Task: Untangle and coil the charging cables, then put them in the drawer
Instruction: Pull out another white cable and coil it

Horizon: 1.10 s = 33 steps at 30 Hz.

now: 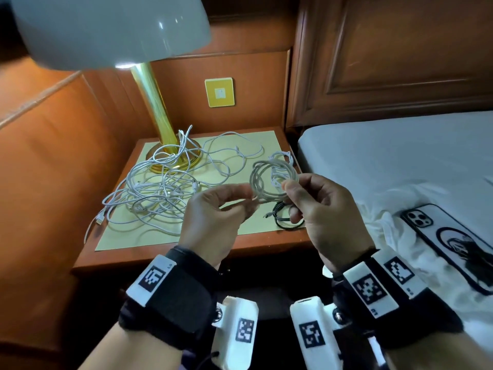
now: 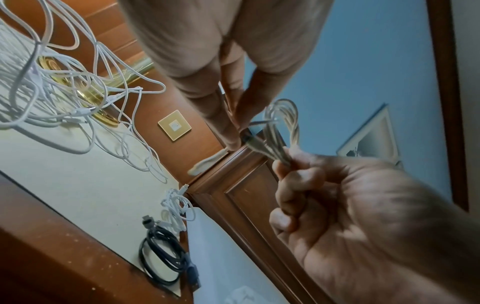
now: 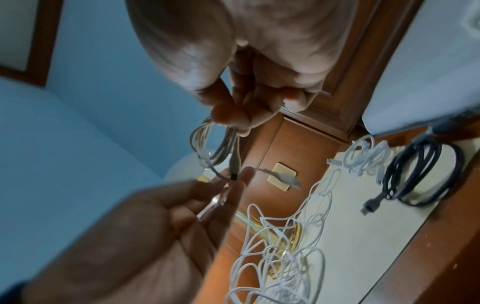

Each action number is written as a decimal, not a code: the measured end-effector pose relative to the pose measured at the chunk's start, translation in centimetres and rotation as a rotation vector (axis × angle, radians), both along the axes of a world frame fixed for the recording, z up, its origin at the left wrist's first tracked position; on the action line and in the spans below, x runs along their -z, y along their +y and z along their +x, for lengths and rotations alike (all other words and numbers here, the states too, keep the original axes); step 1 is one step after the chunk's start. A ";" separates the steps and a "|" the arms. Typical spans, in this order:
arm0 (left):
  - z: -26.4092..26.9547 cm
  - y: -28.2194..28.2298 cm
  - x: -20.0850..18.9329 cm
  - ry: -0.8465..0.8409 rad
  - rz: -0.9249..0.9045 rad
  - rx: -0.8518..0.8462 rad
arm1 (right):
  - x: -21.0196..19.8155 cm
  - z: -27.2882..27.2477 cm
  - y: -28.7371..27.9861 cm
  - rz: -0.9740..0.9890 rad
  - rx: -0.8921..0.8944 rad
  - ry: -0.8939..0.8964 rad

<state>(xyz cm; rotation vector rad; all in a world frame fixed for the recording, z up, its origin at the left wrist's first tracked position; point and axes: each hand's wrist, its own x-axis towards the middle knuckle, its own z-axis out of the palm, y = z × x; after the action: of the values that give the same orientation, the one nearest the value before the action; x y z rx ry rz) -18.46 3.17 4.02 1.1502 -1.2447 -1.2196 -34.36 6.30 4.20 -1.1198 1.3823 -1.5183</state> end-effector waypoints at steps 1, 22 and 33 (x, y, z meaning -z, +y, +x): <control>0.0 0.0 -0.1 0.047 0.006 0.024 | 0.0 0.0 0.0 0.003 0.010 0.061; -1.2 0.6 -0.8 0.113 -0.038 0.084 | 0.0 0.5 0.1 0.168 0.039 0.237; -0.6 -0.4 -0.4 -0.078 0.070 0.147 | 1.1 0.4 -0.3 0.115 0.061 0.378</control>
<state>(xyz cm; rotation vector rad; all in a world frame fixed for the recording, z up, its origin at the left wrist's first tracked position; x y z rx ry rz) -19.07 2.78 4.40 1.1828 -1.3743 -1.3471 -33.98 5.98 3.06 -1.3497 1.7463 -1.2923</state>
